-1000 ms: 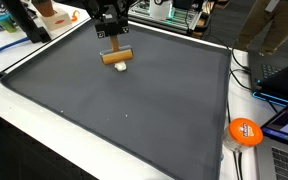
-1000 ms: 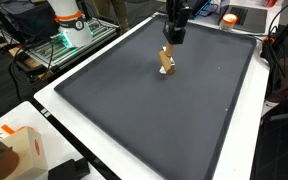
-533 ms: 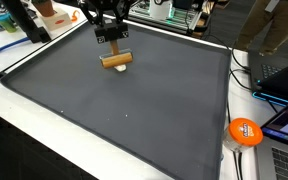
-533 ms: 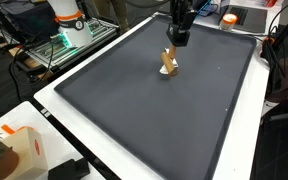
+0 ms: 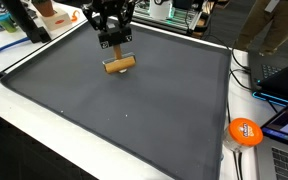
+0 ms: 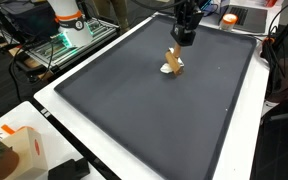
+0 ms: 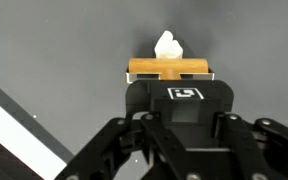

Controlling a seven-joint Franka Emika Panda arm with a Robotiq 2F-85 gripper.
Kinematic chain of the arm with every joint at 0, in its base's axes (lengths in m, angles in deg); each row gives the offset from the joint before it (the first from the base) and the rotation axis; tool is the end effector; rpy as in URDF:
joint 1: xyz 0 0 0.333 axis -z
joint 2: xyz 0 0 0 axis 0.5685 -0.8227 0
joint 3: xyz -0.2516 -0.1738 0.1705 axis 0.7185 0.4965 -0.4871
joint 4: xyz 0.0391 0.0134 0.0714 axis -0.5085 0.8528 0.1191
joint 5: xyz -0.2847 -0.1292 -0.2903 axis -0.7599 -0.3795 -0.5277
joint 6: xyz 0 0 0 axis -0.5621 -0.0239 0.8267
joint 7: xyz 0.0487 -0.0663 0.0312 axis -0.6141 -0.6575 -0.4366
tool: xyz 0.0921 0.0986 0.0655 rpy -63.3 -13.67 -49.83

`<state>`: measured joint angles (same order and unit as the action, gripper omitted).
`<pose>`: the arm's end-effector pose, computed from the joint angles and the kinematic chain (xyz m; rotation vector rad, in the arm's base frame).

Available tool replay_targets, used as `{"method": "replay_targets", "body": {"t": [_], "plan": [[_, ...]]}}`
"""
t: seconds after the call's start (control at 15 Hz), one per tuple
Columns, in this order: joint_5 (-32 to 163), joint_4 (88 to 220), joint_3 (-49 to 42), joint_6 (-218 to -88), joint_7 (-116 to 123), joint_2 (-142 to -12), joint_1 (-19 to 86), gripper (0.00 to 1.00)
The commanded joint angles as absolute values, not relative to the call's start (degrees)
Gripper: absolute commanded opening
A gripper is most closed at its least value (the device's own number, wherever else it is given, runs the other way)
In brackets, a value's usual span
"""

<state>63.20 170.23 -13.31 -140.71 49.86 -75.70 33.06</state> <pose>0.6437 0.0699 0.3359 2.7862 1.3500 -0.0669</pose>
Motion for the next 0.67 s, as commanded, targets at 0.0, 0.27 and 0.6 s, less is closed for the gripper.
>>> {"method": "replay_targets", "body": {"t": [0.0,0.27,0.6], "plan": [[62.25,169.79,-13.11,-137.55,49.85,-76.96,33.27,0.22],[61.57,170.13,-12.34,-134.42,48.88,-76.59,33.52,0.22],[60.12,170.38,-11.43,-132.62,46.84,-77.35,33.43,0.22]]}}
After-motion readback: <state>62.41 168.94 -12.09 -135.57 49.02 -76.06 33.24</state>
